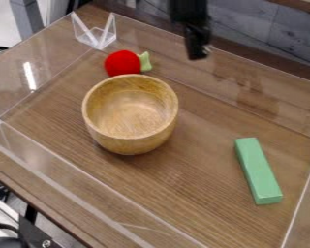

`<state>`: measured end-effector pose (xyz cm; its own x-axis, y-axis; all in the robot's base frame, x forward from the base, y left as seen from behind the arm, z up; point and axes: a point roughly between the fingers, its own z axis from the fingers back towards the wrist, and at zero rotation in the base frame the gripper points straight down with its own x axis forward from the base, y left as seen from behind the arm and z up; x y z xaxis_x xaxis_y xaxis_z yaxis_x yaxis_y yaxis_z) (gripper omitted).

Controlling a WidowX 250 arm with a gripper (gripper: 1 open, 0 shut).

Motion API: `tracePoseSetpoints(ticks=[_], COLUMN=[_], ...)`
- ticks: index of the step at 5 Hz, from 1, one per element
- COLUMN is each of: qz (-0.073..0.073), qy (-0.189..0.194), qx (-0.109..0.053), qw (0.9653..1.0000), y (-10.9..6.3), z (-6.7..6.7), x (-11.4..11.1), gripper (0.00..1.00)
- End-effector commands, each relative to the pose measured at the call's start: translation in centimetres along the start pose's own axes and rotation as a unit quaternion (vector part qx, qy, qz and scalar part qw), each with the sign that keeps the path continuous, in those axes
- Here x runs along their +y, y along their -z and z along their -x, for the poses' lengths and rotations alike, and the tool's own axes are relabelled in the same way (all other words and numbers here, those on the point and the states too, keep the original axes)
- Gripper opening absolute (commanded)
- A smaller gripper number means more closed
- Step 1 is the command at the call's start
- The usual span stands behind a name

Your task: Move the red fruit to the left

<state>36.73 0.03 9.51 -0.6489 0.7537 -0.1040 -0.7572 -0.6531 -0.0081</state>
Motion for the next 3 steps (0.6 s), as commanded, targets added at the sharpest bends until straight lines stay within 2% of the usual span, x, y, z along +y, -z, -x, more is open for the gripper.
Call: tracePoseSetpoints(ticks=[1,2,3], qz=[0.007,0.003,-0.002], qy=[-0.04,-0.12,-0.115], qx=[0.009,0.015,0.014], qw=[0.9991,0.9927,0.9932], y=[1.2,2.6,3.0], z=[0.9,1.7,1.4], x=[0.6,1.2,0.9], gripper=[0.0,0.0,1.0])
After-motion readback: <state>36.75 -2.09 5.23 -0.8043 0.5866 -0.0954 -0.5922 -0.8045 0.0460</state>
